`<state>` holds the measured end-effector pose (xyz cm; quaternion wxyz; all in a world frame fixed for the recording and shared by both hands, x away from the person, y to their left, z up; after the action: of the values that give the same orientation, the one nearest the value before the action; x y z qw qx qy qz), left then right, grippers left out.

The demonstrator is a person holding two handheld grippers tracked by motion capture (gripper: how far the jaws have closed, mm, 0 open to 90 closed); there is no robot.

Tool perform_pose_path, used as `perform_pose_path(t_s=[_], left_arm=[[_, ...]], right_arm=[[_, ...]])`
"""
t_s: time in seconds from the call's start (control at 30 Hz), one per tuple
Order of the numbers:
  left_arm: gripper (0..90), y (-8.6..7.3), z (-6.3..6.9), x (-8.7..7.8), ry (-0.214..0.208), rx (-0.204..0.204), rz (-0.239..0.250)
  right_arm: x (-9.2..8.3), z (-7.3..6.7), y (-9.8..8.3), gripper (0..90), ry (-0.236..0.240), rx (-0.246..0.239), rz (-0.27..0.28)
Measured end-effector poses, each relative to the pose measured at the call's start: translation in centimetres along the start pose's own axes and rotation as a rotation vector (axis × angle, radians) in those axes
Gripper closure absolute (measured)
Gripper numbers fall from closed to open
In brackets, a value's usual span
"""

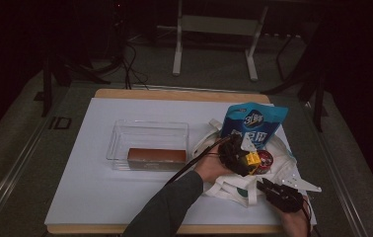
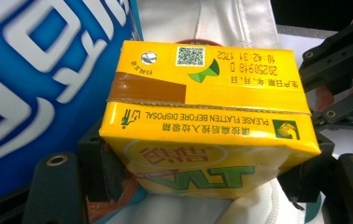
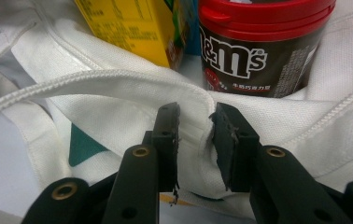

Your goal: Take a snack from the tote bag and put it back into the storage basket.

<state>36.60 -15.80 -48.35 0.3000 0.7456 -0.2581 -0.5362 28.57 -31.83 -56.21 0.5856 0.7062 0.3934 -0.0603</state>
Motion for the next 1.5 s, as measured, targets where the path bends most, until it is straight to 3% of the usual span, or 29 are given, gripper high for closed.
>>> perform_pose_path(t_s=[0.43,0.73,1.5], left_arm=[[28.8,1.1,-0.4,-2.9,0.032,-0.007,0.047],[28.8,1.1,-0.6,-4.2,0.036,-0.042,0.069],[28.8,0.2,-0.5,-8.2,0.053,-0.032,0.074]], right_arm=[[0.0,0.0,0.0,70.5,-0.001,-0.001,0.001],[0.0,0.0,0.0,70.5,-0.001,-0.002,0.001],[0.0,0.0,0.0,70.5,-0.001,-0.002,0.003]])
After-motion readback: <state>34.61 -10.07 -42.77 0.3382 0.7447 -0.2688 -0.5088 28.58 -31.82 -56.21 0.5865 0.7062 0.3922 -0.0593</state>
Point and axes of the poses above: each handheld gripper's, and its own axes: x roughly forward along the jaws, y roughly out of its top, z roughly to its right, the point moved 5 cm from there along x, roughly forward along the jaws, and after that the axes turned 12 degrees about x, right-handed, at the moved point
